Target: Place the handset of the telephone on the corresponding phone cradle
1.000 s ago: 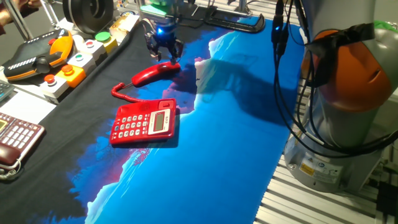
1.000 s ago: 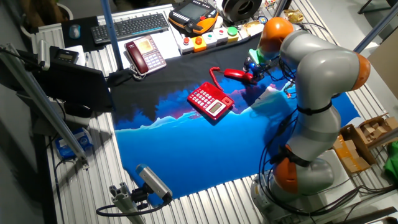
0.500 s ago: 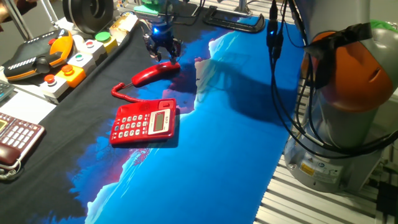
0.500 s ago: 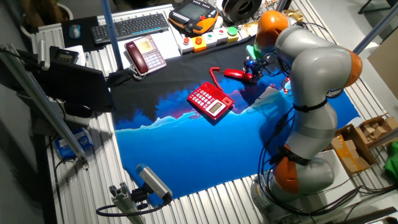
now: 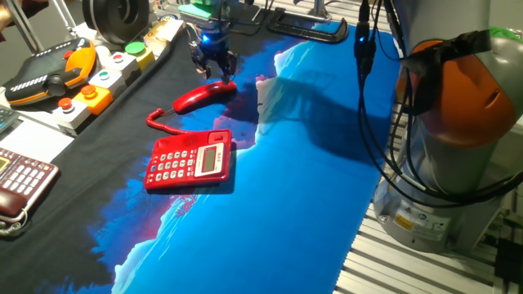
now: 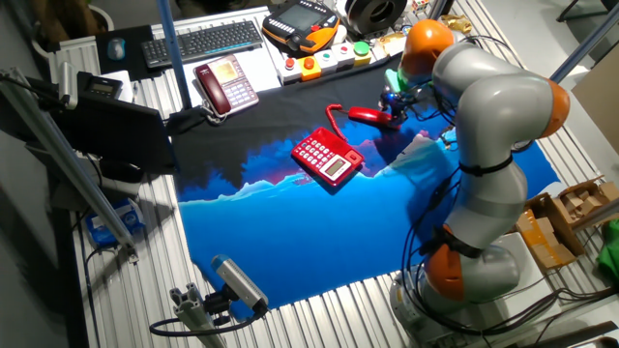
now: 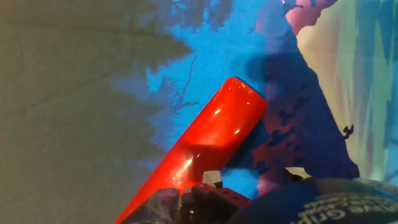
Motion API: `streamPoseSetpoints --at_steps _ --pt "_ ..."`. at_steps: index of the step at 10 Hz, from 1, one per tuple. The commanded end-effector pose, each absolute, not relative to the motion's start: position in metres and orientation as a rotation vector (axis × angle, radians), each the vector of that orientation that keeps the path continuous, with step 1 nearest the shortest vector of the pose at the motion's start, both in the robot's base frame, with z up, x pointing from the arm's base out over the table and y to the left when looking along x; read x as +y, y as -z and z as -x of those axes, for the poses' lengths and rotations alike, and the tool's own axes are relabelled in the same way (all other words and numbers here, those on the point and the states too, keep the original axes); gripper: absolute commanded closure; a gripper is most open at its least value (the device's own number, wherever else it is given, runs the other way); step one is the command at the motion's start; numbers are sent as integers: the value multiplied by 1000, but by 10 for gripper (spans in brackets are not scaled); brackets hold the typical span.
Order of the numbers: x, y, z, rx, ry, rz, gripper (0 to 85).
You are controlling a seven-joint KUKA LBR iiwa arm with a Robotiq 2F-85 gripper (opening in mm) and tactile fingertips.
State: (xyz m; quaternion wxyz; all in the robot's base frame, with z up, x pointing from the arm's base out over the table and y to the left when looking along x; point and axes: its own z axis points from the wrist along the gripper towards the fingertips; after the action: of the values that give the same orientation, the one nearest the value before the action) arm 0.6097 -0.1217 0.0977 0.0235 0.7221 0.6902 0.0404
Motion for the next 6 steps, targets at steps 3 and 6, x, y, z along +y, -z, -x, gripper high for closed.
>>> streamPoseSetpoints --at_steps 3,6 --pt "-123 -90 -622 2067 -144 -2285 307" --pt "-125 -82 -633 1994 -179 -2339 310"
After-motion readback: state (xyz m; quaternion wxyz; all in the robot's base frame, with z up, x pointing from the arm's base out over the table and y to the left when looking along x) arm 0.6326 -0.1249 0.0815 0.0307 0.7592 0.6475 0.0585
